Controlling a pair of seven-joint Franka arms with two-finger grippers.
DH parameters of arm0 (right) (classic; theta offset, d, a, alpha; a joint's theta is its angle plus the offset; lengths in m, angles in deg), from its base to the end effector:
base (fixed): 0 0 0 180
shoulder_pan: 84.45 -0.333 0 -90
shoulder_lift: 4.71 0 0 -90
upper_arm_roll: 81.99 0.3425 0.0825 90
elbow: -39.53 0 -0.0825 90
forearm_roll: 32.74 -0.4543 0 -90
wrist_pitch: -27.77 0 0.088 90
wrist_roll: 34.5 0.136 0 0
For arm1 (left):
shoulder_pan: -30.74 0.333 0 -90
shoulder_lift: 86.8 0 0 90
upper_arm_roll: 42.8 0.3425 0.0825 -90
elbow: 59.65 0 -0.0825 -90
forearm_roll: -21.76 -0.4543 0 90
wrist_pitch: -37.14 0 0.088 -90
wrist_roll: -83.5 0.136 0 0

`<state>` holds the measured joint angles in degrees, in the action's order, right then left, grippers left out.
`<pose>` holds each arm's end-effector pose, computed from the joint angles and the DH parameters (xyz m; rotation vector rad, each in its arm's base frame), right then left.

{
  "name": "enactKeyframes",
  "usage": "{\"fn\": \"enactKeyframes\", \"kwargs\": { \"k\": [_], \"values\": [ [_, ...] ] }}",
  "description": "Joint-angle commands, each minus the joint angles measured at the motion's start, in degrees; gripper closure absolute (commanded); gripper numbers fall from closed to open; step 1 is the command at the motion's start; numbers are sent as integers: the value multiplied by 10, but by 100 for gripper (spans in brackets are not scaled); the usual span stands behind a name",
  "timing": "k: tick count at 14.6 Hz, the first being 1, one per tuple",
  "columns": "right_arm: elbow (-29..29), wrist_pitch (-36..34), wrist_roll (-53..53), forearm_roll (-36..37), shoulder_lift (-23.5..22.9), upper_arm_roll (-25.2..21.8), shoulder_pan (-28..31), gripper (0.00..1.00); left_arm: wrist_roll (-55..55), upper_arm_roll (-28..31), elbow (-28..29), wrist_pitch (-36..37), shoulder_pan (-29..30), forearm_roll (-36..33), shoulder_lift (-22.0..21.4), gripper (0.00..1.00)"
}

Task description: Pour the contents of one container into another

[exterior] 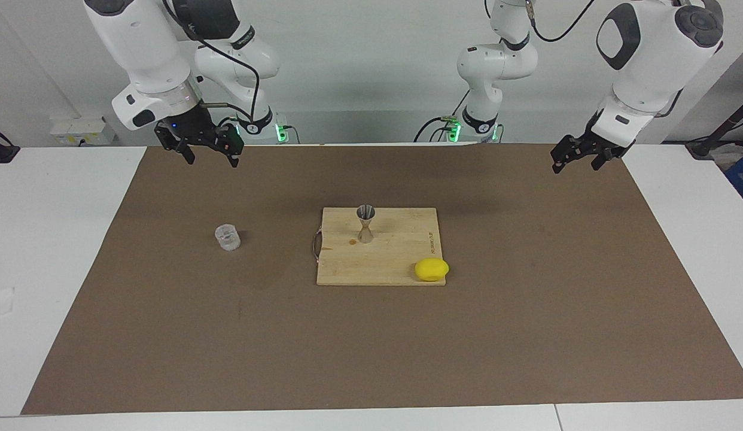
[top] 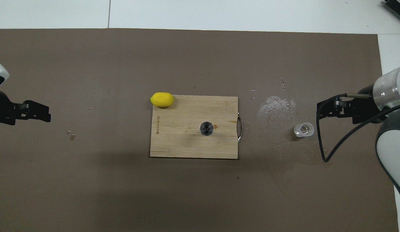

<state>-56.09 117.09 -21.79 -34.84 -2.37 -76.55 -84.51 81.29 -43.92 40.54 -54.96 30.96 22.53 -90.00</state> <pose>0.6018 0.0640 0.5932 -3.1118 0.1977 0.1148 0.6002 -0.0114 0.5632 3.1285 0.0376 -0.1341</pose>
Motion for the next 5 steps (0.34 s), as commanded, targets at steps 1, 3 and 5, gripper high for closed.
{"fn": "enactKeyframes", "kwargs": {
  "k": [1,3,5],
  "values": [
    [-17,5,-25,24,14,1,1,0,-2,8,-4,12,-10,-1,-5,0],
    [-18,5,-25,24,14,1,1,0,-1,8,-4,11,-8,-1,-5,0],
    [-18,5,-24,24,14,1,1,0,-1,7,-4,12,-8,-1,-5,0]
  ]
}}
